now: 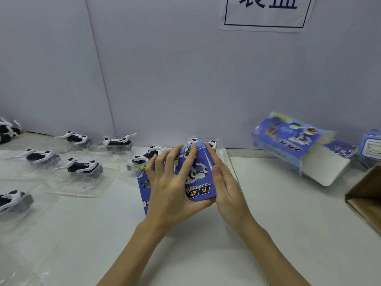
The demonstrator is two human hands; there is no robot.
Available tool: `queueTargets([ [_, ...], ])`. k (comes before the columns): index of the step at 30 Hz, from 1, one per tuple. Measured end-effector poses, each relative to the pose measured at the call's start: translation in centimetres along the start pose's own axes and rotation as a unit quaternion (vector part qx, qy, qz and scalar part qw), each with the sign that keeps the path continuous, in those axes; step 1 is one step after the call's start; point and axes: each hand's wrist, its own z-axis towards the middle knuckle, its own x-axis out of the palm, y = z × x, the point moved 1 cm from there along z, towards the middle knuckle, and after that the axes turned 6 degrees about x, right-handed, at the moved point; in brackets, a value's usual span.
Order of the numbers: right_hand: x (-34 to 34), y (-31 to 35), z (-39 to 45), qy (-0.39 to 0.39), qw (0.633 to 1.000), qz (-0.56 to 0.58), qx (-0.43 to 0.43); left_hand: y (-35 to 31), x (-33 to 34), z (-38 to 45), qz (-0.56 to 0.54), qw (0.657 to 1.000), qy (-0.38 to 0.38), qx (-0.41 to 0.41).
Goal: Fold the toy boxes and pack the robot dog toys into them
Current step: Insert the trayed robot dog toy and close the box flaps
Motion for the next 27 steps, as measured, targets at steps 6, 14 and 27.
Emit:
queueTargets([
  [6, -0.2, 0.8, 0.3, 0.0, 1.0, 0.017, 0.006, -0.2, -0.2, 0.0, 0.025, 1.0, 0.005, 0.017],
  [14, -0.1, 0.7, -0.2, 0.045, 0.999, 0.027, 0.005, 0.1, -0.3, 0.0, 0.017, 0.999, 0.017, 0.021],
  [27, -0.3, -0.2, 0.1, -0.006, 0.997, -0.05, -0.053, 1.0, -1.4, 0.9, 0.018, 0.998, 0.053, -0.017],
])
